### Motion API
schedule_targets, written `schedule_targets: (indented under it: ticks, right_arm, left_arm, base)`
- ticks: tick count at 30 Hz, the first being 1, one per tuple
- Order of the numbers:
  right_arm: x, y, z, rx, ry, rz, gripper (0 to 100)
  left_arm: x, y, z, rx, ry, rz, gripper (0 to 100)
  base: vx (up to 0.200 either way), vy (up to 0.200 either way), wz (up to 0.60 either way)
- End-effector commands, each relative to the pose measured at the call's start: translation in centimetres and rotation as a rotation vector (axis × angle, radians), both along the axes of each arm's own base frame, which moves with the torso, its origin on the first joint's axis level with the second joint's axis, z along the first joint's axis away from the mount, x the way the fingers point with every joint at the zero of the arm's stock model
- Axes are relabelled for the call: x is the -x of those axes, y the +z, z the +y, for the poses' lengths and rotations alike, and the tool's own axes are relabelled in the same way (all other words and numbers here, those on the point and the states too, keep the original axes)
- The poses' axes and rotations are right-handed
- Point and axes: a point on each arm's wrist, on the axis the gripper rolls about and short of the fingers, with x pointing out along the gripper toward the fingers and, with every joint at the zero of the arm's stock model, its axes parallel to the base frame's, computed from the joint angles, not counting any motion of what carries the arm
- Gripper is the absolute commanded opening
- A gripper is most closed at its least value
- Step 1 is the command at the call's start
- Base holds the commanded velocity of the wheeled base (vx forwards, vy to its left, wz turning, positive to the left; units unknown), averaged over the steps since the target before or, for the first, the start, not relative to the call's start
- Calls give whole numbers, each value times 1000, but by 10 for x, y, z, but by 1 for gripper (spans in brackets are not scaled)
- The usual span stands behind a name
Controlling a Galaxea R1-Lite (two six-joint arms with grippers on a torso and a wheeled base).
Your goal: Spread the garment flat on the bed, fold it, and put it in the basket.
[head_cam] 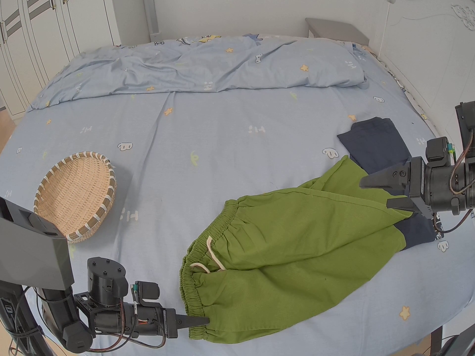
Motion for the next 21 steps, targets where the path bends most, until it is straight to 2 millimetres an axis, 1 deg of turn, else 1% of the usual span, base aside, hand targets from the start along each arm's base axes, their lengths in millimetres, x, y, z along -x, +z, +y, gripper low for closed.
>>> schedule_targets:
  ticks: [1,6,7,8,10,11,12,13,17,19,21]
  right_arm:
    - [-2,-2,1,3,0,9,100]
    - [-1,-3,3,9,13,19,100]
    - [0,-3,3,9,14,19,100]
    - [-1,-4,4,11,17,23,100]
    - [0,-4,4,13,22,25,100]
    - [0,-6,4,17,31,39,100]
    - [0,-7,4,19,41,47,100]
    - [1,-8,4,23,65,65,100]
    - [4,-14,0,15,101,123,100]
    - [4,-16,-2,18,90,133,100]
    - [5,-28,-13,28,47,173,100]
  left_arm:
    - [4,0,6,0,27,33,0]
    - [1,11,32,15,153,35,0]
    - [1,12,32,15,156,35,0]
    - [-1,15,43,13,211,37,0]
    - [-2,18,51,14,248,34,0]
    - [-2,23,59,18,291,26,0]
    - [-1,25,62,20,307,20,0]
    - [2,29,68,23,330,18,0]
    - [11,37,76,25,354,37,0]
    - [13,39,77,26,359,39,0]
    - [14,43,83,31,388,27,0]
  base:
    - [0,0,0]
    - [0,0,0]
    - [0,0,0]
    - [0,0,0]
    - [0,0,0]
    - [0,0,0]
    - [0,0,0]
    - [0,0,0]
    - [0,0,0]
    - [0,0,0]
    - [0,0,0]
